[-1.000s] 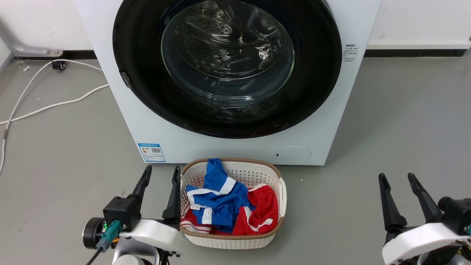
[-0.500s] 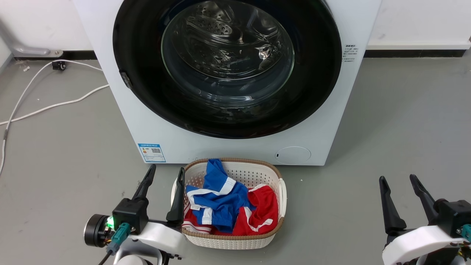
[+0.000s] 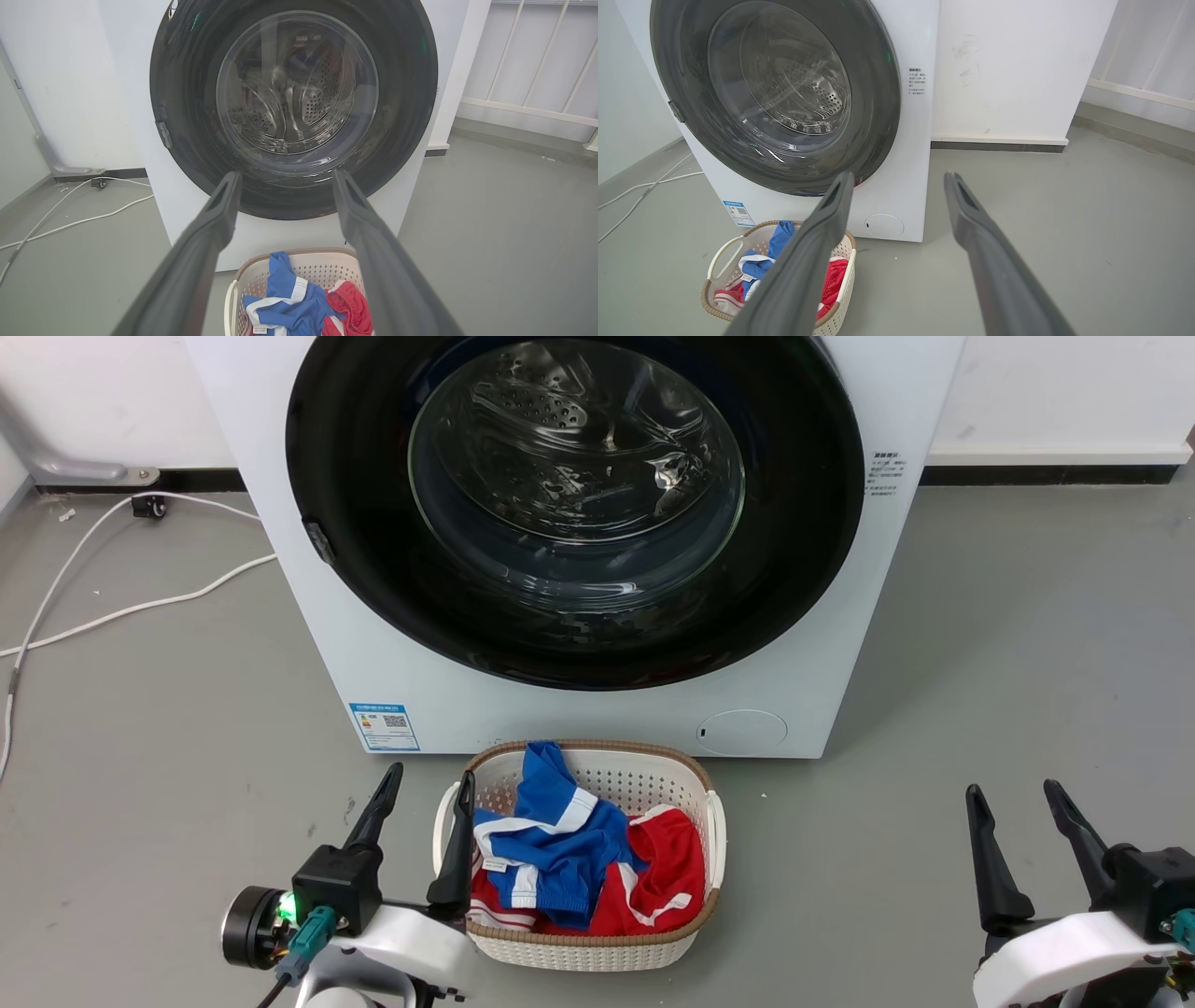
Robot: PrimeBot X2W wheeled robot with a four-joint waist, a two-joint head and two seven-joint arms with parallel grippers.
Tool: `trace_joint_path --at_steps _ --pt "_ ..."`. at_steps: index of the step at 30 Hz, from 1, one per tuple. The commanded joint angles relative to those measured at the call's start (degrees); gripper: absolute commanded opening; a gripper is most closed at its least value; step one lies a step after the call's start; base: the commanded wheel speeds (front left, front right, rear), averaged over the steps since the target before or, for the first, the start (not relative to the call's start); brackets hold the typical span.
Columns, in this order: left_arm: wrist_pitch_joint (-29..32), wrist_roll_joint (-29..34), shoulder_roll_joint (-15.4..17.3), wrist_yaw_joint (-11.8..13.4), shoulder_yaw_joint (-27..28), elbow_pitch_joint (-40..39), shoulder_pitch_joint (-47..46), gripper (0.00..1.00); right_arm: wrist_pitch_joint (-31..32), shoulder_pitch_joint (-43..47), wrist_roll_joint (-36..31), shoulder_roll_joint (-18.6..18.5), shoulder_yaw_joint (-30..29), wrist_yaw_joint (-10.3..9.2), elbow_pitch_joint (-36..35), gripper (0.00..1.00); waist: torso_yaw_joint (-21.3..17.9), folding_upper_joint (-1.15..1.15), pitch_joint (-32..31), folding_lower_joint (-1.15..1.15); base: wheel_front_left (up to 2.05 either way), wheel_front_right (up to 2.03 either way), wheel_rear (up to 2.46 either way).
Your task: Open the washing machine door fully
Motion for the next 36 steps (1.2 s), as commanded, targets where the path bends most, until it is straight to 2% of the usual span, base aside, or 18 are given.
trace_joint_path --at_steps 1,16,17,18,19,22,25,29,36 --pt "-0.15 -0.29 -0.15 -0.11 0.24 0.26 -0.73 1.0 -0.36 -0.32 0.25 0.17 -0.1 -0.01 0.16 1.0 -0.01 0.0 -0.02 0.0 0.0 0.0 0.0" --pt "-0.15 -0.98 -0.43 -0.11 0.46 2.24 -1.01 1.0 -0.52 -0.36 1.22 0.16 0.16 -0.01 0.9 1.0 0.02 0.0 -0.16 0.0 0.0 0.0 0.0" --pt "-0.15 -0.94 -0.43 -0.06 0.48 2.29 -1.0 1.0 -0.38 -0.35 1.47 0.16 0.14 -0.01 0.96 0.79 0.02 0.0 -0.16 0.0 0.0 0.0 0.0" --pt "-0.15 -0.91 -0.43 -0.02 0.48 2.35 -1.01 1.0 -0.36 -0.35 1.58 0.16 0.15 -0.01 0.97 0.27 0.02 0.0 -0.15 0.0 0.0 0.0 0.0" --pt "-0.15 -0.88 -0.44 0.01 0.5 2.33 -1.03 1.0 -0.28 -0.36 2.05 0.16 0.19 -0.01 0.99 0.0 0.02 0.0 -0.15 0.0 0.0 0.0 0.0" --pt "-0.15 -0.8 -0.44 0.13 0.54 2.34 -1.03 1.0 -0.04 -0.38 3.01 0.16 0.32 -0.01 1.1 0.0 -0.01 0.0 -0.13 0.0 0.0 0.0 0.0" --pt "-0.15 -0.74 -0.45 0.19 0.57 2.3 -0.98 1.0 0.53 -0.36 7.15 0.13 0.54 -0.01 1.59 0.0 -0.04 0.0 -0.14 0.0 0.0 0.0 0.0" --pt "-0.15 -0.93 -0.48 0.13 0.64 2.14 -0.83 1.0 2.0 -0.32 22.56 0.13 0.83 -0.01 3.31 0.0 -0.08 0.0 -0.16 0.0 0.0 0.0 0.0" --pt "-0.15 -1.06 -0.5 0.2 0.72 1.94 -0.71 1.0 2.86 -1.45 55.71 0.11 0.84 0.0 7.58 0.0 -0.32 0.0 0.24 0.0 0.0 0.0 0.0"
